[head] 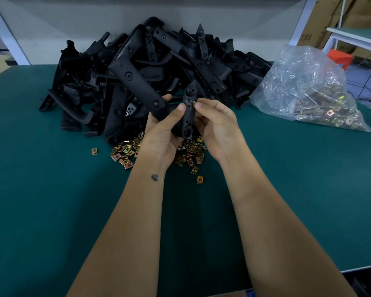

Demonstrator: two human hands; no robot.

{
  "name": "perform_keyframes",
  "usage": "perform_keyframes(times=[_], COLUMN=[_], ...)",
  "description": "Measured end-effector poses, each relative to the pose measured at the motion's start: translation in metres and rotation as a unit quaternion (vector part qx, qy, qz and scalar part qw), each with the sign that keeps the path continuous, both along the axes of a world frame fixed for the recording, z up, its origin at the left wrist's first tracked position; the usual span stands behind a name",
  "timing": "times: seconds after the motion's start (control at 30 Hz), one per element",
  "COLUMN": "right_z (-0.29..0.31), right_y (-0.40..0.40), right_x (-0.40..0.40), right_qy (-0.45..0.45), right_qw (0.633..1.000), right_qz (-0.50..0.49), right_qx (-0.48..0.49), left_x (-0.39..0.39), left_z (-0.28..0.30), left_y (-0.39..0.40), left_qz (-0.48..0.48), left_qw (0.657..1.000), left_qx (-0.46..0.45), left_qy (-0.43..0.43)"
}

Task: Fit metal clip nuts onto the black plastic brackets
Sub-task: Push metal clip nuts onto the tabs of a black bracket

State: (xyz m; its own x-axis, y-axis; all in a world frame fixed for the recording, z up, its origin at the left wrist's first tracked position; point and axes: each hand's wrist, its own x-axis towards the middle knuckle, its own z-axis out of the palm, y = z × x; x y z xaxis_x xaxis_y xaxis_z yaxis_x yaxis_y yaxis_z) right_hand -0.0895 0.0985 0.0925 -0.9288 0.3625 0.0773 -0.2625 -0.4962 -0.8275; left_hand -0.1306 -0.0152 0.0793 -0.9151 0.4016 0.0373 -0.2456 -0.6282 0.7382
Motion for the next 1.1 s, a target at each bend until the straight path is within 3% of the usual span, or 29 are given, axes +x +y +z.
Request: perform_keyframes(times=[0.4,1.1], right_z=[-0.0015,0.0019], right_y=[-0.0028,-0.0013], right_x=[-0.003,0.001], right_qy=[0.005,0.019], right_qw=[0.999,0.998], right_qz=[0.011,0.055], right_qx=[-0.047,-0.004], left_x=[0.0029,0.0025], left_z=[0.0,0.0002], left_y=[0.0017,-0.0026], left_qz=[-0.006,-0.043], left_qw=[0.998,0.998], left_qx=[-0.006,-0.02], left_qy=[0.056,0.035])
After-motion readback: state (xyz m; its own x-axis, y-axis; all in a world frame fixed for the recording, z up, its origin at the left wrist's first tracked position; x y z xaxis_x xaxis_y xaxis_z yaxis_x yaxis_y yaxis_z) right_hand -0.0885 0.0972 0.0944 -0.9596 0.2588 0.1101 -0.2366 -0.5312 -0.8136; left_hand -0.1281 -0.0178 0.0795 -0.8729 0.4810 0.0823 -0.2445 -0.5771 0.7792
